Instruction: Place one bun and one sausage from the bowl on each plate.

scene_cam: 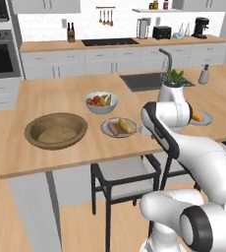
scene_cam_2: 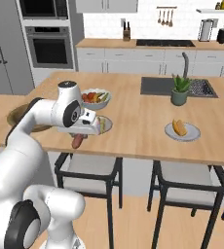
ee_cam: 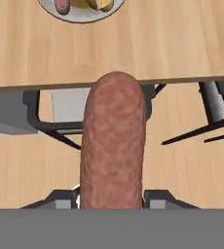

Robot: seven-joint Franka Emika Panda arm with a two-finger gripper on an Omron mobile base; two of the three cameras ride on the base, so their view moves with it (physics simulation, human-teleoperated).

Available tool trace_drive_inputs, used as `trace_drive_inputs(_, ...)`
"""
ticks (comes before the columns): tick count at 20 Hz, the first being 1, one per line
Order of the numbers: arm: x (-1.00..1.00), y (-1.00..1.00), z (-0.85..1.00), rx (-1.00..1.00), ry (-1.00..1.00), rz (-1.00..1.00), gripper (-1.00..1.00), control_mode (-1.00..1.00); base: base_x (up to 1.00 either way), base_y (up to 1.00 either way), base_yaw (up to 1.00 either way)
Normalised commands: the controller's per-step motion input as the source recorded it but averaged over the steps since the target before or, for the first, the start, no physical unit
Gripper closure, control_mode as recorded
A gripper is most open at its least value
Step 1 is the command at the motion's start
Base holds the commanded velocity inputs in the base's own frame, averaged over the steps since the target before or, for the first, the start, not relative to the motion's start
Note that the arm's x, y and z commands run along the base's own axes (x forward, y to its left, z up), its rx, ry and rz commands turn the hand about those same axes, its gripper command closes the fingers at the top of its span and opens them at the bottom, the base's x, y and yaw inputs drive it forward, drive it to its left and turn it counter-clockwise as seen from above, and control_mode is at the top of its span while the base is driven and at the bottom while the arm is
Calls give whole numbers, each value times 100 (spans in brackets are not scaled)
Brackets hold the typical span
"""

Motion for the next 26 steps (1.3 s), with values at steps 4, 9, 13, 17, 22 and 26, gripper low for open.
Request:
trace_drive_inputs(4,0,0,0,0,0,0,100,100,41,-88,0)
trace_drive_inputs(9,0,0,0,0,0,0,100,100,57,-81,0)
trace_drive_inputs(13,0,0,0,0,0,0,100,100,39,-77,0)
trace_drive_inputs(17,0,0,0,0,0,0,100,100,33,-74,0)
trace_drive_inputs(22,0,0,0,0,0,0,100,100,37,-52,0)
trace_drive_inputs(26,0,0,0,0,0,0,100,100,46,-14,0)
